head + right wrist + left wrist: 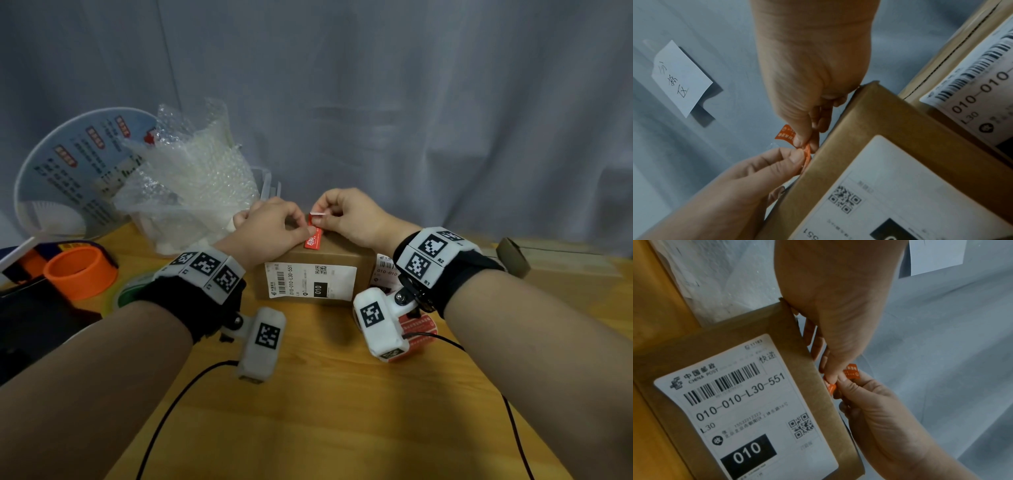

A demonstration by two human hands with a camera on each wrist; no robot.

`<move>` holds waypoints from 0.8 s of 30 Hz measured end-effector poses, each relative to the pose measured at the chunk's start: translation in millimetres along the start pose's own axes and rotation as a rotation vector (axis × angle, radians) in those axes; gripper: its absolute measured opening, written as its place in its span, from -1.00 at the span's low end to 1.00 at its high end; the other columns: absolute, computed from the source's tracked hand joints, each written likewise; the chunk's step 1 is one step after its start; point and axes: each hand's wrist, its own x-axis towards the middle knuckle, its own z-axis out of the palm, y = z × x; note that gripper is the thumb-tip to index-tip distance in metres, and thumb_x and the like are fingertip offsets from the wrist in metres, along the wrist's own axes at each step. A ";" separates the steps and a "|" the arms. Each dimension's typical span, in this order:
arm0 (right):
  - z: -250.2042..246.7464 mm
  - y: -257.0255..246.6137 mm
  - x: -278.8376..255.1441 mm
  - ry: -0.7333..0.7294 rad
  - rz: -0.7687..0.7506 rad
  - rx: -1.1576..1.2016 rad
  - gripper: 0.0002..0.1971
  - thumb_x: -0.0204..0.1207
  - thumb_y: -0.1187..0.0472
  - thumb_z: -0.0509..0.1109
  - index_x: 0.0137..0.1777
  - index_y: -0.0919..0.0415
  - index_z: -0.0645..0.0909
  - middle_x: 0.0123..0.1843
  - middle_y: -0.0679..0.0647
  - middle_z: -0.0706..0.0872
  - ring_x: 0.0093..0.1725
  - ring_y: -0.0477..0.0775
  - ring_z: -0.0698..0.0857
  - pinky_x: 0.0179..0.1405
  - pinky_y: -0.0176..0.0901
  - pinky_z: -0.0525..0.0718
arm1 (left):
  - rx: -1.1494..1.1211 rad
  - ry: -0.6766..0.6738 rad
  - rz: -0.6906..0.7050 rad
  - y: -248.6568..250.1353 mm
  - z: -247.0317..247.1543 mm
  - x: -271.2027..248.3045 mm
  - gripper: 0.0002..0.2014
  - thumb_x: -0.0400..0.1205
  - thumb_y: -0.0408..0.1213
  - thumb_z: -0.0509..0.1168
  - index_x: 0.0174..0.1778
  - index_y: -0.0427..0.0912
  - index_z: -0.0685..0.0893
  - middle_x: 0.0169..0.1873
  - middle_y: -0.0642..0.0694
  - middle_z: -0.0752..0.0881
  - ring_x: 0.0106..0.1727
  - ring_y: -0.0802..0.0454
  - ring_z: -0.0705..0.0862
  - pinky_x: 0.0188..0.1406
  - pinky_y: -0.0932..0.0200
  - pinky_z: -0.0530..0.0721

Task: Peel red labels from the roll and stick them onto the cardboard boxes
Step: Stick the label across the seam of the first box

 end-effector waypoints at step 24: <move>7.2 9.4 -0.4 0.184 0.015 -0.062 -0.85 0.48 0.19 0.45 -0.11 0.29 0.74 -0.13 0.21 0.80 -0.17 -0.01 0.67 0.00 -0.04 0.66 | 0.105 0.056 0.238 -2.3 5.5 -12.4 -0.70 0.57 0.02 0.30 0.15 0.00 0.67 0.12 0.03 0.69 0.20 0.03 0.60 0.29 0.05 0.45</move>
